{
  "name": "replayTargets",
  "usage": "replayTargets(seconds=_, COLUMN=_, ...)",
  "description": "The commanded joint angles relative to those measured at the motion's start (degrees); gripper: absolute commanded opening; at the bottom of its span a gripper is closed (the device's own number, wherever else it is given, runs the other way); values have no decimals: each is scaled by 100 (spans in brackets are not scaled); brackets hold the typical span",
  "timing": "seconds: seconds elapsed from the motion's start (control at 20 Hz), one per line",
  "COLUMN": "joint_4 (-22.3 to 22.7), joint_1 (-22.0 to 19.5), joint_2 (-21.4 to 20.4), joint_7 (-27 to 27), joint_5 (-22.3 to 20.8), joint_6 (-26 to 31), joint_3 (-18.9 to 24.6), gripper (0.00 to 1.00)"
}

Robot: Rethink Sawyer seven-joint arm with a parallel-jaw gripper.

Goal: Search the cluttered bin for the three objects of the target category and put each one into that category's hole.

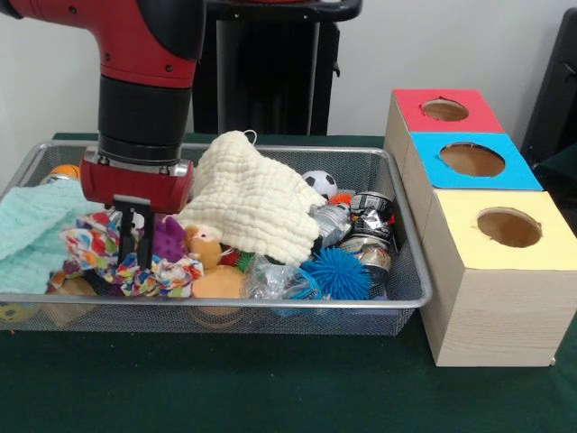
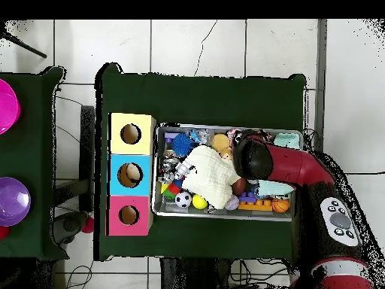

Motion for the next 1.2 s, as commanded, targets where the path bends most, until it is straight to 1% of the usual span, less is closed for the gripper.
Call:
replayTargets(seconds=0.05, joint_4=771, joint_1=69, joint_2=-269, joint_7=-238, joint_5=-292, joint_6=777, joint_3=351, gripper=0)
replayTargets(seconds=0.25, joint_4=918, joint_1=117, joint_2=-560, joint_7=-226, joint_5=-240, joint_6=992, joint_3=332, gripper=0)
replayTargets(seconds=0.7, joint_4=1139, joint_1=184, joint_2=-1228, joint_7=-321, joint_5=-51, joint_6=1752, joint_3=393, gripper=0)
replayTargets(seconds=1.1, joint_4=1233, joint_1=162, joint_2=-1465, joint_7=-324, joint_5=-72, joint_6=1944, joint_3=482, gripper=0)
replayTargets(seconds=1.2, joint_4=1298, joint_1=140, joint_2=-1569, joint_7=-339, joint_5=-23, joint_6=2024, joint_3=523, gripper=0)
